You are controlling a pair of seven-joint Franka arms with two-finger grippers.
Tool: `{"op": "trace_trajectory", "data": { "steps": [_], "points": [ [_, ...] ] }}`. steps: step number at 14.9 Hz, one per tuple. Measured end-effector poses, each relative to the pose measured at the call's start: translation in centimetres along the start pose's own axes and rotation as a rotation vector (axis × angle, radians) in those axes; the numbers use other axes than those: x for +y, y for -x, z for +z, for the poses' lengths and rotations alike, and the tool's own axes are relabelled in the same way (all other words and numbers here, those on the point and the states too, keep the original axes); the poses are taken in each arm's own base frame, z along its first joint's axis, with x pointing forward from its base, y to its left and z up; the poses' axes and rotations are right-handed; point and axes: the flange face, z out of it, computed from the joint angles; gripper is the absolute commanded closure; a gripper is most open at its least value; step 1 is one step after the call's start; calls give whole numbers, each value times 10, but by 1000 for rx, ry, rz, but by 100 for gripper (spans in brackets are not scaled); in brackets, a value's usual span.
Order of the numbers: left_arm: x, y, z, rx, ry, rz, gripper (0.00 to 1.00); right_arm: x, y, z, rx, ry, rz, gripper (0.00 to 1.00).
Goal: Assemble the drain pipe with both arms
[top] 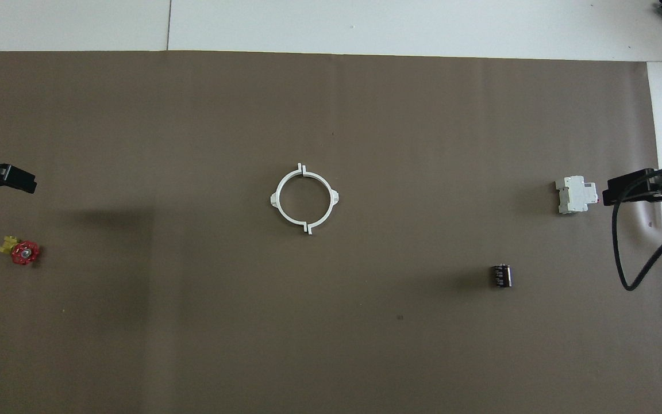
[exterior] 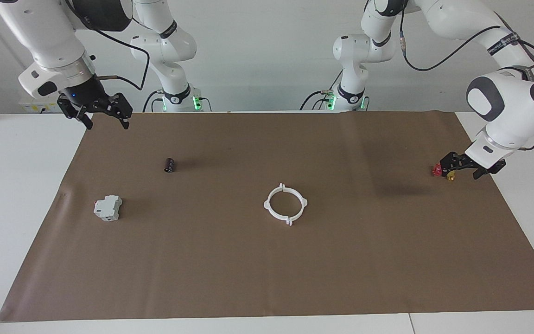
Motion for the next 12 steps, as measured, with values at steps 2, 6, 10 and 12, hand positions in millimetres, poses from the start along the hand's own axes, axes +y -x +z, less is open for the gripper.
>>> {"op": "trace_trajectory", "data": {
  "steps": [2, 6, 10, 12],
  "points": [
    [1, -1, -16, 0, 7, -2, 0, 0, 0, 0, 0, 0, 0, 0],
    [23, -7, -42, 32, 36, -94, 0, 0, 0, 0, 0, 0, 0, 0],
    [67, 3, -83, 27, 62, -152, 0, 0, 0, 0, 0, 0, 0, 0],
    [87, 16, -112, 45, 72, -209, 0, 0, 0, 0, 0, 0, 0, 0]
  ]
}}
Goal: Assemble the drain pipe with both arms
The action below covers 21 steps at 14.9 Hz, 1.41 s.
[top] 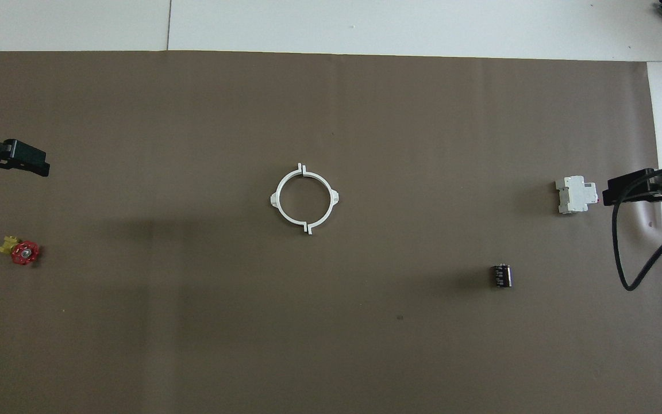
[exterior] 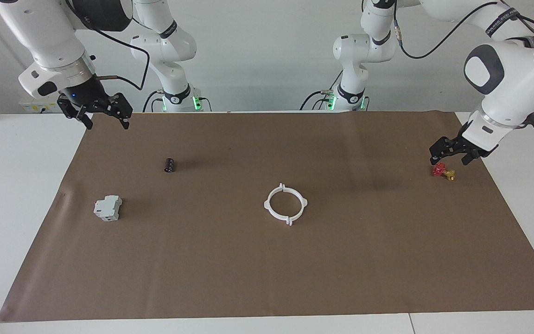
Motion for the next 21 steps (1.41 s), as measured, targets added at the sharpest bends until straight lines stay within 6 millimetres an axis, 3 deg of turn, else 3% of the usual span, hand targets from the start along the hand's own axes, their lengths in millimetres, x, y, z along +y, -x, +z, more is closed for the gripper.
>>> {"op": "trace_trajectory", "data": {
  "steps": [2, 4, 10, 21],
  "points": [
    [38, 12, -20, 11, 8, -46, 0, 0, 0, 0, 0, 0, 0, 0],
    [59, 21, -28, 1, 10, -57, 0, 0, 0, 0, 0, 0, 0, 0],
    [54, 40, -44, -26, 10, -68, 0, 0, 0, 0, 0, 0, 0, 0],
    [48, 34, -29, -35, 10, -52, 0, 0, 0, 0, 0, 0, 0, 0]
  ]
}}
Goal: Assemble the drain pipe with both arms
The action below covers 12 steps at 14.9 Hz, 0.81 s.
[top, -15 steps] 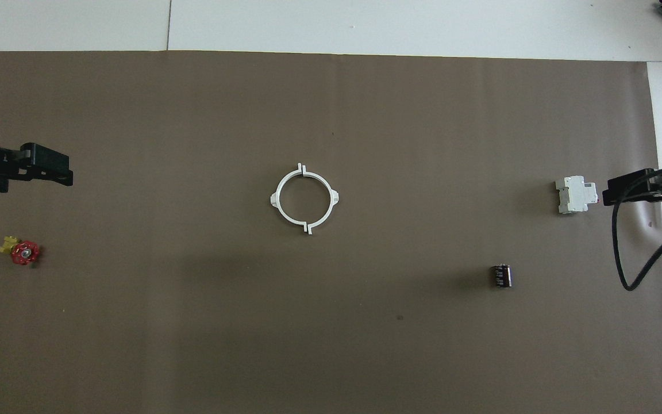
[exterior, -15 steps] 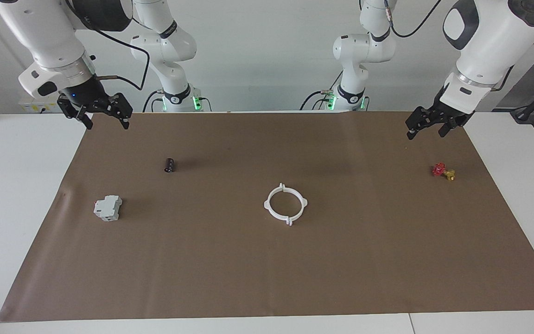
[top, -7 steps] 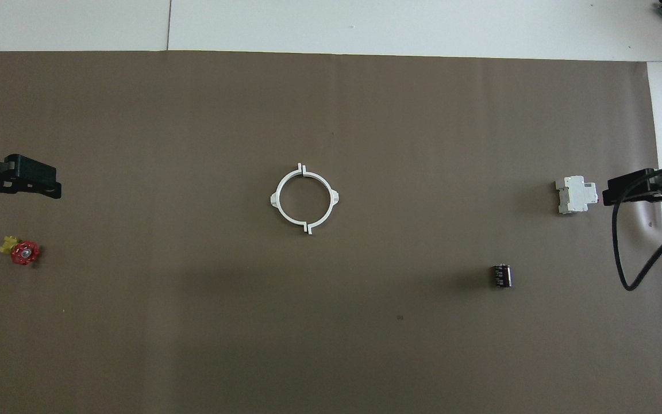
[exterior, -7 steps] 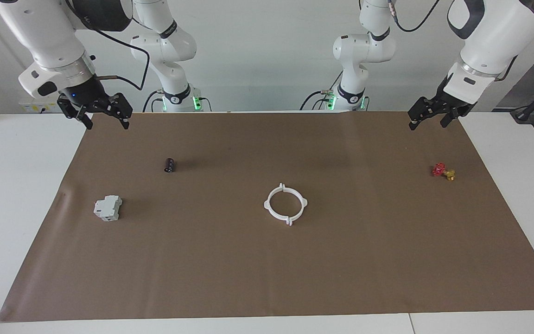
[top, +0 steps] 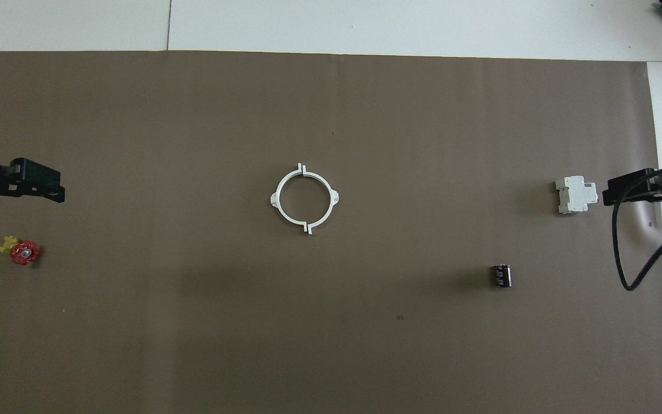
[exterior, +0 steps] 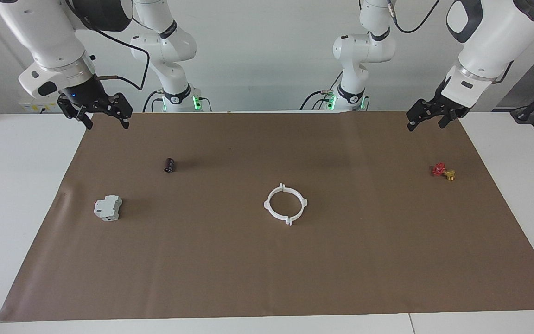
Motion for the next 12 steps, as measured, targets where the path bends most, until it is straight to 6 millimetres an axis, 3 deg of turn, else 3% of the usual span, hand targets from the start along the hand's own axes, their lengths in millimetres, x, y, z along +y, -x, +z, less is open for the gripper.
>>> {"op": "trace_trajectory", "data": {
  "steps": [12],
  "points": [
    [10, 0, -5, 35, 2, 27, 0, 0, 0, 0, 0, 0, 0, 0]
  ]
}}
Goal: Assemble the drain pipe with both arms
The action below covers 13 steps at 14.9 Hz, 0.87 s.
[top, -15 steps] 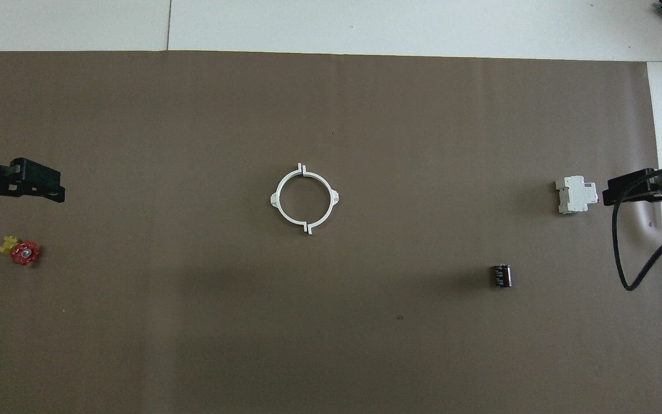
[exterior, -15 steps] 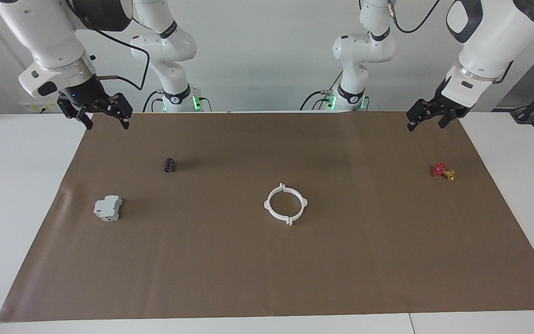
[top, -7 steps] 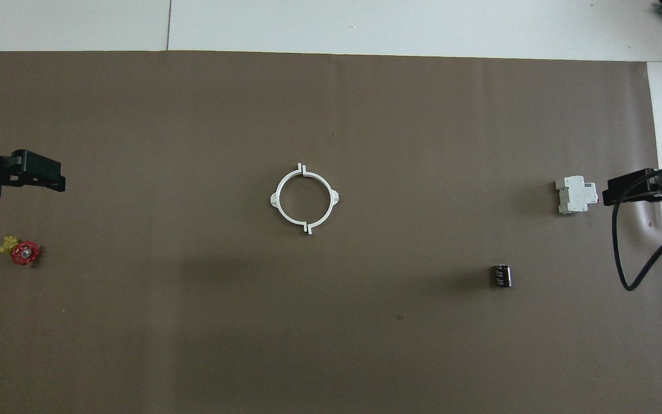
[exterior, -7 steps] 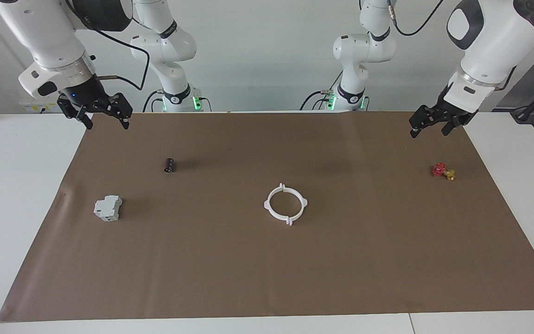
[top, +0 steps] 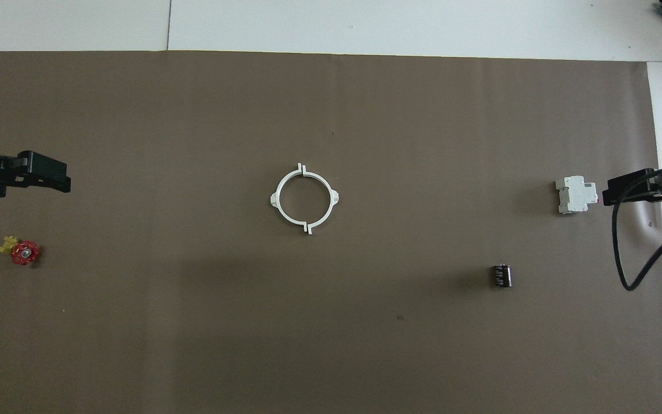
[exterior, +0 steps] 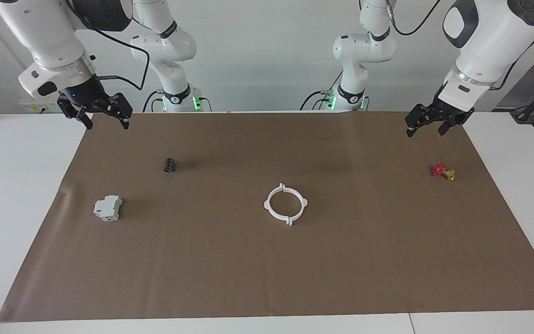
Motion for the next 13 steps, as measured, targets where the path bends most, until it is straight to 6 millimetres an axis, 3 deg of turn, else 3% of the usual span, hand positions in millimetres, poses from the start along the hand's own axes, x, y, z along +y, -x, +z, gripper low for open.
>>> {"op": "trace_trajectory", "data": {
  "steps": [13],
  "points": [
    [-1, 10, -15, 14, 2, 0, 0, 0, 0, 0, 0, 0, 0, 0]
  ]
}}
